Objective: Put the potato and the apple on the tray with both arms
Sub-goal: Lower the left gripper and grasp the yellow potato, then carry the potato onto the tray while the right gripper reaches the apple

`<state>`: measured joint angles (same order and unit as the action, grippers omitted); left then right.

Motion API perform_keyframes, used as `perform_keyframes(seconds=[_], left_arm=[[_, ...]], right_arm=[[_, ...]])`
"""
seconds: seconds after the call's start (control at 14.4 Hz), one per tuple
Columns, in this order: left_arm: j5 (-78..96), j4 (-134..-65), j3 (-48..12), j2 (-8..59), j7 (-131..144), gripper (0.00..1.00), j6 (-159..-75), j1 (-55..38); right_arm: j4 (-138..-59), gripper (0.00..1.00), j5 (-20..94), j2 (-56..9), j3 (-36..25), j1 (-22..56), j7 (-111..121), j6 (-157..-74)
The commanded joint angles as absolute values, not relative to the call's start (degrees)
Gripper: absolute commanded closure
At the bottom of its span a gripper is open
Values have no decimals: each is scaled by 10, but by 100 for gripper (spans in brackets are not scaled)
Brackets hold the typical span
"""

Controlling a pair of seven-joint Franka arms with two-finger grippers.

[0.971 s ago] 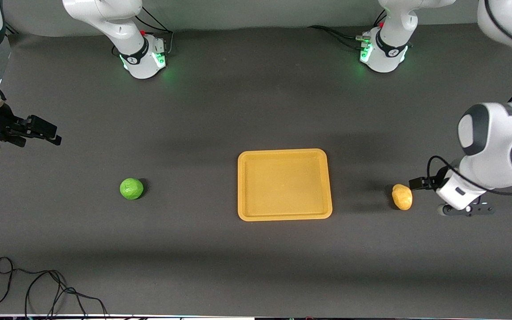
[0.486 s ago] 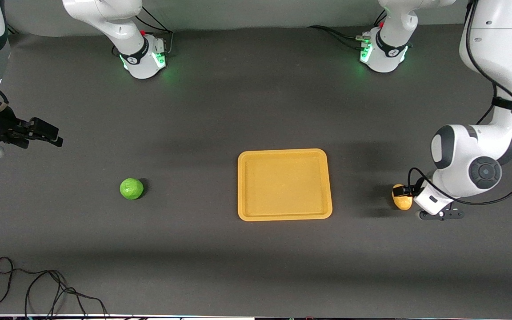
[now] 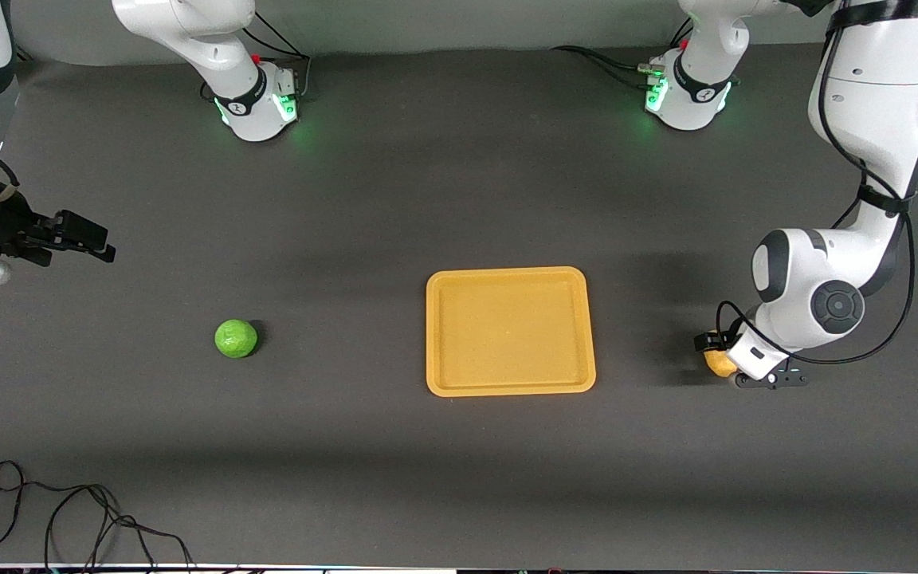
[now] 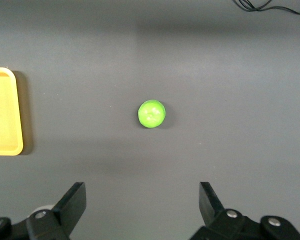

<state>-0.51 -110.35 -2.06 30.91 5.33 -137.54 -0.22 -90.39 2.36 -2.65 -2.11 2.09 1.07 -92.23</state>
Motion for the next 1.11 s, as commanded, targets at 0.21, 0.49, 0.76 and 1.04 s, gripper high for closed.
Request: perform_keyframes(seconds=[0.21, 0.49, 0.76, 1.04], left_arm=[[-1, -1065, -23, 214, 91, 69, -1241, -17], [3, -1001, -81, 185, 186, 69, -1115, -22], [-2, -997, -134, 197, 306, 69, -1125, -52], [-8, -997, -134, 237, 384, 69, -1190, -118]], right_arm=[[-902, 0, 15, -25, -25, 26, 22, -923], [-902, 0, 14, -22, -25, 26, 26, -925], [-904, 0, 14, -25, -25, 26, 32, -927], [-910, 0, 15, -35, -25, 26, 31, -933]])
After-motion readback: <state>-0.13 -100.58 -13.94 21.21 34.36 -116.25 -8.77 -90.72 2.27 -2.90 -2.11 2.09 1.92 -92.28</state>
